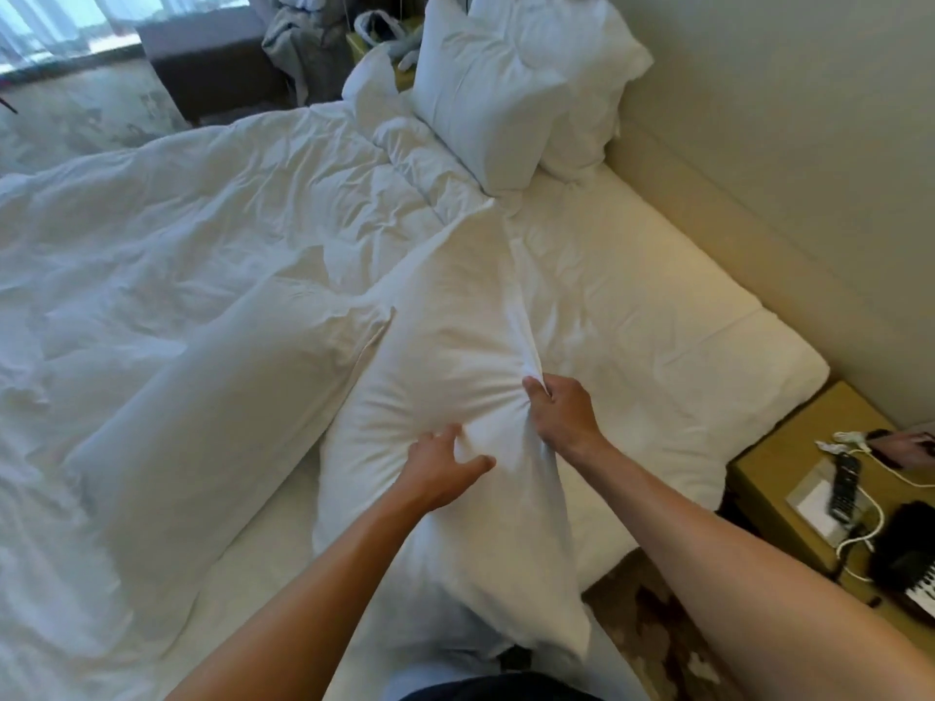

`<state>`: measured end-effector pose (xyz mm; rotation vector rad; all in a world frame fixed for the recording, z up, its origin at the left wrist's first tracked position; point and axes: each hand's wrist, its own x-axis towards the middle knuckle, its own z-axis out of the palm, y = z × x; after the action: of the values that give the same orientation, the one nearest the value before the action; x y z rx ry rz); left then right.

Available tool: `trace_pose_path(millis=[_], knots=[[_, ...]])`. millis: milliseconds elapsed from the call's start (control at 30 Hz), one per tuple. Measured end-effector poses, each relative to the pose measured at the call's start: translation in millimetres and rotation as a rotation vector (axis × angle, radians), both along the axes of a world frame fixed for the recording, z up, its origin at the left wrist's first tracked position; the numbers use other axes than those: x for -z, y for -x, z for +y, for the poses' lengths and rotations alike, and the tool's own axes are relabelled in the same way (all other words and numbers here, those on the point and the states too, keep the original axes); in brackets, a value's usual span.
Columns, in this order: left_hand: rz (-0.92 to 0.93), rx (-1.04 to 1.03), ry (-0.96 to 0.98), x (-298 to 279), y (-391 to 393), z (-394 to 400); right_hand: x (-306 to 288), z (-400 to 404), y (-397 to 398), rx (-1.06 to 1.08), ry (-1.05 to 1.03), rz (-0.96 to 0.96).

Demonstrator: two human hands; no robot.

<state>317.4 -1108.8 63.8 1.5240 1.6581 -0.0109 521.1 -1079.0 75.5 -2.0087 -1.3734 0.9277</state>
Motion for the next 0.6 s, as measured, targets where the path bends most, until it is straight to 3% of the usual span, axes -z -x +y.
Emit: trace_pose_path(millis=[300, 467, 600], knots=[[-0.336, 0.219, -0.031, -68, -43, 17, -107, -1, -39, -0.007, -0.218, -0.190], [-0.241, 0.261, -0.516, -101, -69, 66, -128, -39, -69, -0.054, -0.214, -0.297], [-0.123, 0.626, -0.644, -106, -110, 100, -109, -77, -80, -0.007, -0.087, -0.232]])
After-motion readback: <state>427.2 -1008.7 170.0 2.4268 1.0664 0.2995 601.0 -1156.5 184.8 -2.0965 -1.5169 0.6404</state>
